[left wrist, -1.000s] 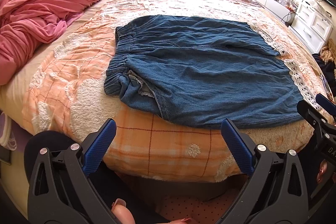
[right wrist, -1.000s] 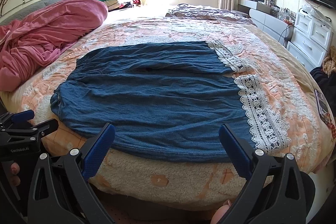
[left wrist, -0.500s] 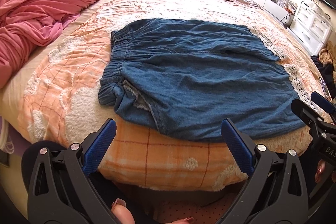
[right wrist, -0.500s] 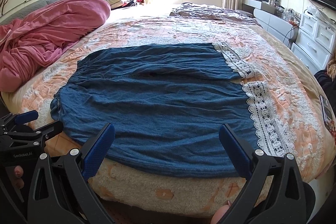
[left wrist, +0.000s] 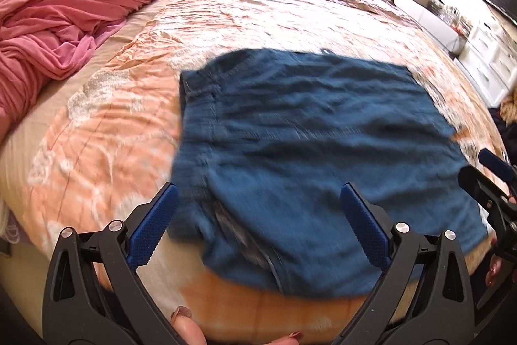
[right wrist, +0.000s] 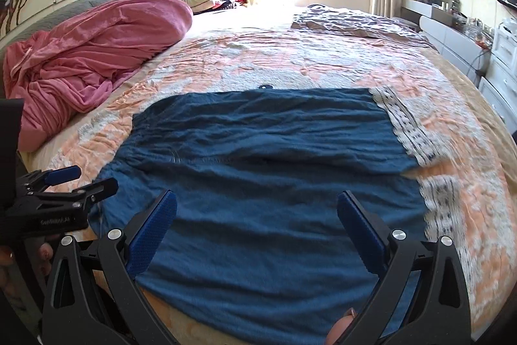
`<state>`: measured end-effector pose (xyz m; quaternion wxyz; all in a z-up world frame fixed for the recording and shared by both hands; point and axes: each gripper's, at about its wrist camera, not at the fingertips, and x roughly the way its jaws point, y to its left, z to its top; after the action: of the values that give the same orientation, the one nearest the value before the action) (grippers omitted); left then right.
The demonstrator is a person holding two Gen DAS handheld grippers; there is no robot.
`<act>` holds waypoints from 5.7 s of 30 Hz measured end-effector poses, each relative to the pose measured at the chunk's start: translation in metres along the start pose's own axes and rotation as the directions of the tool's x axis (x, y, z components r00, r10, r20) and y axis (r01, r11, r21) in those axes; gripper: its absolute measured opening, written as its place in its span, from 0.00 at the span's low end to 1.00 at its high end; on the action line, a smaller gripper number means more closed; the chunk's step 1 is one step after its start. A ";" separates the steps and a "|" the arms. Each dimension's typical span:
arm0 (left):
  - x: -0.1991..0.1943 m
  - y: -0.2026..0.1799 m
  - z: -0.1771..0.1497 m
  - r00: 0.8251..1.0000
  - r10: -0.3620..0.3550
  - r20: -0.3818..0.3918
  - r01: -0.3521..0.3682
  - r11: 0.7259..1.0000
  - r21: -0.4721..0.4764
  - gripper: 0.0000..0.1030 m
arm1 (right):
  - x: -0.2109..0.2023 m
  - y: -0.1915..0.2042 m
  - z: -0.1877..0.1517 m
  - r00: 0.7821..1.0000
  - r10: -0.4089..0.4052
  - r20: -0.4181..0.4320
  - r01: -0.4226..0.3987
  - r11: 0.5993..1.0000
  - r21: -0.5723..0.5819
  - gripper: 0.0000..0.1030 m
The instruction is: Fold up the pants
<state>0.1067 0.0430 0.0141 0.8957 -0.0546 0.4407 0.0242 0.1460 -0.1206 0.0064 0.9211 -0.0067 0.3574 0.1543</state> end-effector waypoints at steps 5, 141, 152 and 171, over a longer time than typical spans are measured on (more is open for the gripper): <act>0.025 0.026 0.037 1.000 0.008 -0.016 -0.008 1.000 0.003 0.91 | 0.035 0.003 0.037 0.998 0.056 -0.024 -0.057 0.996 -0.063 0.96; -0.020 -0.007 -0.056 0.975 -0.222 0.003 0.215 0.949 0.230 0.51 | 0.026 0.002 -0.035 0.951 0.295 -0.094 -0.301 0.952 -0.057 0.46; -0.034 -0.079 -0.040 0.922 -0.385 -0.037 0.374 0.862 0.343 0.60 | -0.006 -0.074 -0.010 0.996 0.087 0.001 -0.087 0.994 0.072 0.57; 0.047 -0.131 -0.046 0.787 -0.567 -0.244 0.616 0.743 0.262 0.15 | 0.098 -0.067 0.059 0.991 -0.039 -0.129 0.037 0.999 -0.020 0.60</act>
<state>0.1109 -0.0927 -0.0410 0.8174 -0.0440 0.4633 -0.3395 0.2724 -0.1501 -0.0214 0.8987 -0.0319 0.4148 0.1391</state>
